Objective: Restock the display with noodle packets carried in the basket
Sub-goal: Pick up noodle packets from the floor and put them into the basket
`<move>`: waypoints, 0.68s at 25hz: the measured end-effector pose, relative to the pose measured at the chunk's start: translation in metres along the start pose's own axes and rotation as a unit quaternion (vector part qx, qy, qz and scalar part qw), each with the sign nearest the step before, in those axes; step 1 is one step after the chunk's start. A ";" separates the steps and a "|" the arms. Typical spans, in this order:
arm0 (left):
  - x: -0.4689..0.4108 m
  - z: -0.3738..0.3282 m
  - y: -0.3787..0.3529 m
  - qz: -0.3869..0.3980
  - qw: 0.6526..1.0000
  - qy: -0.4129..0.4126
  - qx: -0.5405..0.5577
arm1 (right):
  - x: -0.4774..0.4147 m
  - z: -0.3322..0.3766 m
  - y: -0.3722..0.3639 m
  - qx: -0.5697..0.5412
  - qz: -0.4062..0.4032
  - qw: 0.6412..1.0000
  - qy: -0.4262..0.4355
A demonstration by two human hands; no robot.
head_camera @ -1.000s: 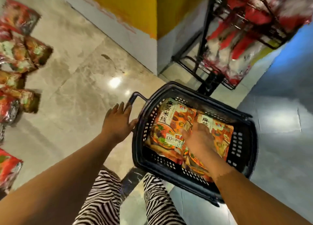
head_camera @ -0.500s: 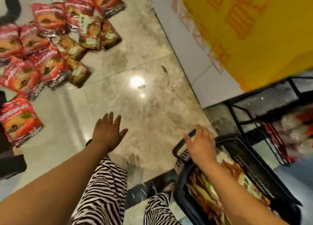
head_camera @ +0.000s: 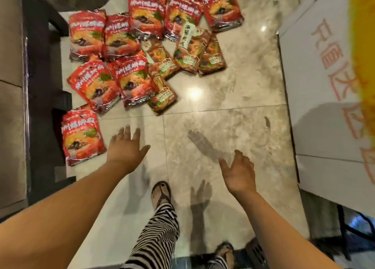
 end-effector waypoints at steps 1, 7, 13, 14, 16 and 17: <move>-0.013 0.010 0.009 0.000 1.000 0.009 0.008 | -0.011 0.013 0.004 -0.004 -0.003 1.000 0.002; -0.078 0.026 0.057 -0.010 0.996 0.062 0.066 | -0.095 0.060 0.034 0.038 0.003 0.999 0.024; -0.149 -0.007 0.077 -0.007 0.991 0.104 0.087 | -0.219 0.080 0.054 0.042 0.055 0.997 0.022; -0.165 -0.016 0.079 -0.007 0.989 0.119 0.092 | -0.246 0.082 0.056 0.048 0.069 0.996 0.036; -0.193 -0.039 0.082 -0.005 0.983 0.151 0.104 | -0.297 0.088 0.067 0.066 0.087 0.991 0.071; -0.208 -0.051 0.085 -0.005 0.980 0.164 0.114 | -0.320 0.093 0.076 0.072 0.085 0.990 0.085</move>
Point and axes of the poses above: each hand's wrist, its own x-axis away from the middle knuckle, its own y-axis out of the back of the hand, z = x × y, the point moved 5 cm from there along -x, towards the middle knuckle, and after that the axes turned 9 degrees about -z, right-handed, at the moved point
